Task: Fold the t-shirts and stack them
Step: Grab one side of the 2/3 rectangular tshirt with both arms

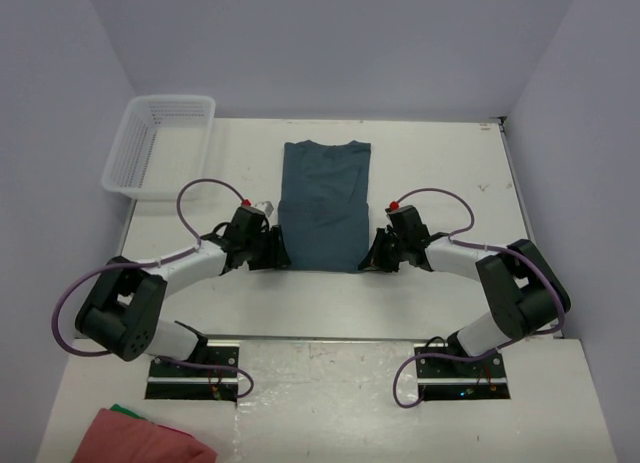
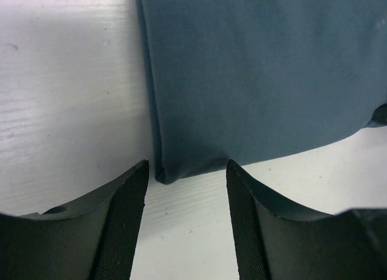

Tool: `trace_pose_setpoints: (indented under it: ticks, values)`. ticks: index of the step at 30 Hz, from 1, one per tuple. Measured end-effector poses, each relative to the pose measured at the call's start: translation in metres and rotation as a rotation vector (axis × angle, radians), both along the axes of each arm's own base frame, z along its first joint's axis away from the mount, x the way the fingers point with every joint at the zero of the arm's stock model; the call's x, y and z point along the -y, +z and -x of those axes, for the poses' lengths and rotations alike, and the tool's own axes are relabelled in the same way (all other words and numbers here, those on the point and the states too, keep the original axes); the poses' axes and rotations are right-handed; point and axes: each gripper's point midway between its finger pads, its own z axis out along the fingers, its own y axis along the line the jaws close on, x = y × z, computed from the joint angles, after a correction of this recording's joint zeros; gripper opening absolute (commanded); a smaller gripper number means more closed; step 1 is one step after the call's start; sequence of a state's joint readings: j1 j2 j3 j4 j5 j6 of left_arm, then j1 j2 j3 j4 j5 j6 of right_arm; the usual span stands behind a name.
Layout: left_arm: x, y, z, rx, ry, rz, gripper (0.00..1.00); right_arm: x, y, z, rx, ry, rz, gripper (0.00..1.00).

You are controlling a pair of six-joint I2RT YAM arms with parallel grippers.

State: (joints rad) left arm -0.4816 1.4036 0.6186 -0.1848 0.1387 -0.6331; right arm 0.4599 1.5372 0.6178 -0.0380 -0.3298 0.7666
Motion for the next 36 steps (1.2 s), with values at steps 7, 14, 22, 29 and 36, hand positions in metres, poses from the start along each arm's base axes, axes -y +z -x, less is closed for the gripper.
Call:
trace_pose_setpoints:
  ticks: [7, 14, 22, 29, 36]
  values:
    - [0.008, -0.002, -0.008, 0.015, -0.005, 0.034, 0.44, 0.0, 0.0, 0.0, 0.0, 0.0, 0.0, 0.0]
    - [0.008, -0.008, -0.004, -0.011, 0.003, 0.036, 0.0, 0.0, 0.0, 0.0, 0.0, 0.0, 0.0, 0.0]
    - [0.007, -0.008, 0.001, -0.022, 0.013, 0.046, 0.0, -0.002, 0.0, 0.003, -0.003, 0.009, 0.006, 0.0]
    - [-0.003, -0.008, 0.022, -0.04, 0.013, 0.043, 0.0, -0.007, 0.001, 0.016, 0.011, 0.041, 0.081, 0.0]
    - [-0.005, -0.001, 0.044, -0.052, -0.007, 0.039, 0.0, -0.007, 0.002, 0.032, 0.017, 0.055, 0.141, 0.0]
